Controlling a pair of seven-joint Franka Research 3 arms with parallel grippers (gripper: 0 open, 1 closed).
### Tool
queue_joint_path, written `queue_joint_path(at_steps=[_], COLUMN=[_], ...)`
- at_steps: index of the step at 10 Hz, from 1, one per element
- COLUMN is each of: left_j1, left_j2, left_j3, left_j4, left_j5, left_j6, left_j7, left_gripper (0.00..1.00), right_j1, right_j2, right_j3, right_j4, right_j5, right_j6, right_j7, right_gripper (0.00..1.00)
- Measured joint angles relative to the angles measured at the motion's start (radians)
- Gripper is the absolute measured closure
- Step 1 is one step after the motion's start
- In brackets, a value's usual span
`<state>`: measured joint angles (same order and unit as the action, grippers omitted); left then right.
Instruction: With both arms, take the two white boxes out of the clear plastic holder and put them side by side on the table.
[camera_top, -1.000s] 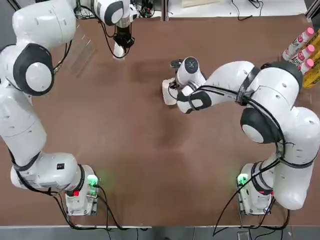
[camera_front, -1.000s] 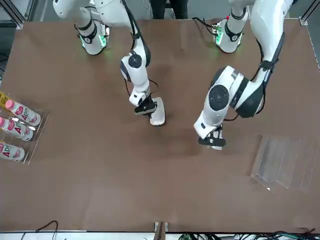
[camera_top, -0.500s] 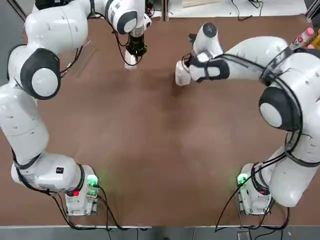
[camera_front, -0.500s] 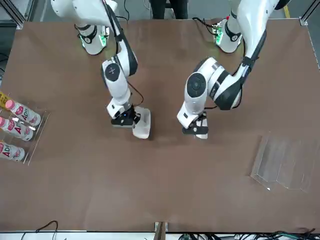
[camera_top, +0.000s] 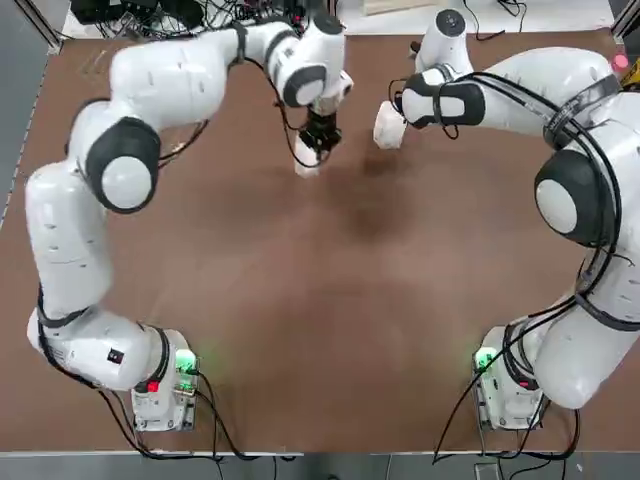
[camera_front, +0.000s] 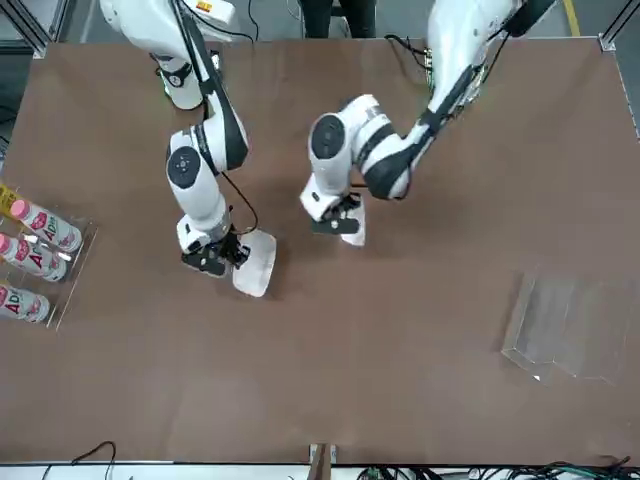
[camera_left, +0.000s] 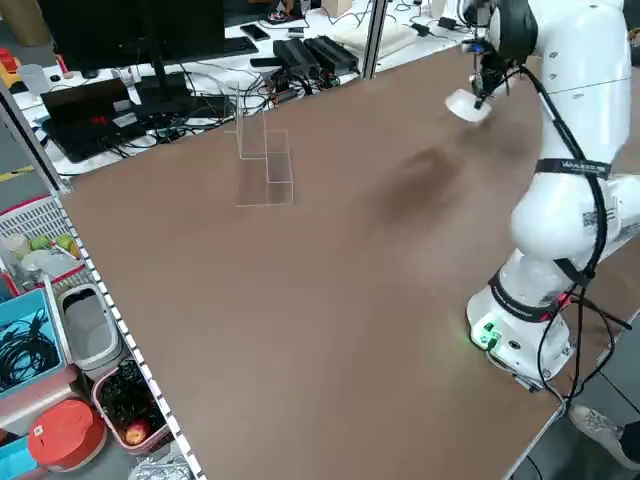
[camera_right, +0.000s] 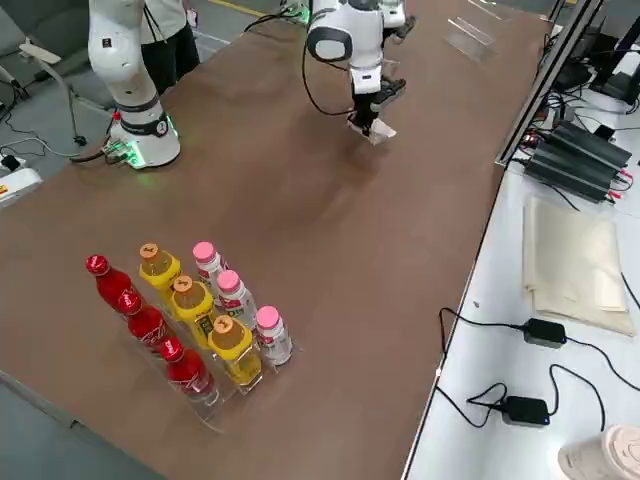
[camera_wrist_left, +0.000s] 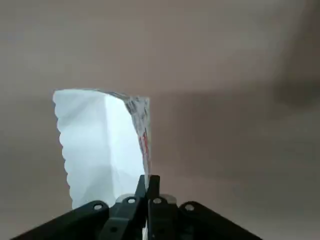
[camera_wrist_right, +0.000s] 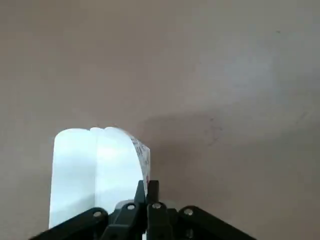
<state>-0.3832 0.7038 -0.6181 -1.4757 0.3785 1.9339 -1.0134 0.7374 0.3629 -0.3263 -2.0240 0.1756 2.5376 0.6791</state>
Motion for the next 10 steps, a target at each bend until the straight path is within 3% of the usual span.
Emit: queue_joint_path(at_steps=[2, 4, 5, 7, 8, 10], left_j1=[-0.123, -0.256, -0.297, -0.304, -0.298, -0.285], left_j2=[0.068, 0.126, 0.147, 0.160, 0.160, 0.159], left_j3=[0.070, 0.187, 0.226, 0.237, 0.239, 0.243], left_j4=[0.017, 0.029, 0.034, 0.043, 0.052, 0.064], left_j5=[0.000, 0.000, 0.000, 0.000, 0.000, 0.000], left_j6=[0.112, 0.188, 0.220, 0.243, 0.245, 0.249], left_j7=[-0.066, -0.107, -0.125, -0.135, -0.136, -0.136], left_gripper=[0.98, 0.98, 0.98, 0.97, 0.87, 0.56], right_j1=[-0.036, -0.048, -0.048, -0.049, -0.057, -0.083], right_j2=[0.003, 0.036, 0.069, 0.135, 0.156, 0.187], right_j3=[-0.003, -0.002, -0.001, 0.000, 0.000, 0.000], right_j4=[0.046, 0.124, 0.167, 0.227, 0.243, 0.282], right_j5=[0.003, 0.060, 0.102, 0.170, 0.207, 0.296], right_j6=[0.001, -0.001, -0.002, -0.002, -0.001, -0.020], right_j7=[0.110, 0.201, 0.229, 0.291, 0.322, 0.341], right_gripper=[0.98, 0.98, 0.98, 0.98, 0.98, 0.98])
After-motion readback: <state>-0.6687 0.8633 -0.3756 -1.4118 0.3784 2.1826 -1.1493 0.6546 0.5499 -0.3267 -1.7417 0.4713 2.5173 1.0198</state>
